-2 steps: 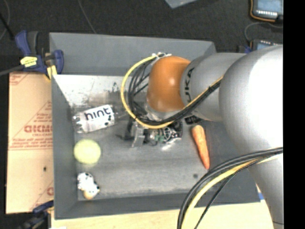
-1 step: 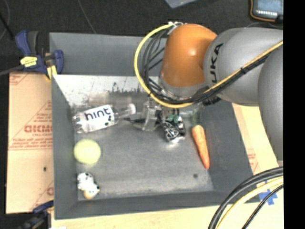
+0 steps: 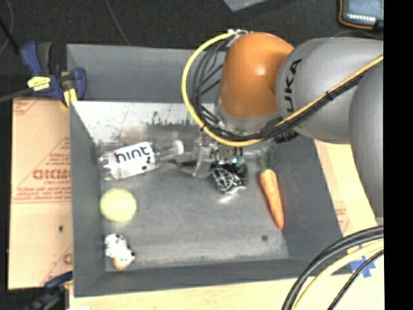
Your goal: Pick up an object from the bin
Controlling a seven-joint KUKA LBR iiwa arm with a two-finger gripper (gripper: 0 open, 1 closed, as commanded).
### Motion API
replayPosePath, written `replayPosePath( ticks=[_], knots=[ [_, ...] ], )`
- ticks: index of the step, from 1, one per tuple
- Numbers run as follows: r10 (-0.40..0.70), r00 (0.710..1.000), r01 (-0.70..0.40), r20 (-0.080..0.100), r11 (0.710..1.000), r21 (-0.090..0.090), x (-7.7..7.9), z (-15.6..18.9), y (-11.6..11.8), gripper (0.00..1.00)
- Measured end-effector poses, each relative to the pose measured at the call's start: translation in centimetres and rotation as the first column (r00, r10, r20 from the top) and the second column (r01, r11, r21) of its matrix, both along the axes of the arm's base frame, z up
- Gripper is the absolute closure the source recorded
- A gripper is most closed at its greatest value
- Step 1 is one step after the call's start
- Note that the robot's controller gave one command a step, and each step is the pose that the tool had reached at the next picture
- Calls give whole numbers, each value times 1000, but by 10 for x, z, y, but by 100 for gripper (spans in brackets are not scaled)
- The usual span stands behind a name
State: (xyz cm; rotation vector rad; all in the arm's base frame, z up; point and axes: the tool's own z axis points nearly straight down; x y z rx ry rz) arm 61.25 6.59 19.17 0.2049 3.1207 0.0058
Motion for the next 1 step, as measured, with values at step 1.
replayPosePath(
  ticks=[1],
  knots=[
    [-2, 1000, 2, -7, 1000, 0, -5, 37, -2, 100]
  ],
)
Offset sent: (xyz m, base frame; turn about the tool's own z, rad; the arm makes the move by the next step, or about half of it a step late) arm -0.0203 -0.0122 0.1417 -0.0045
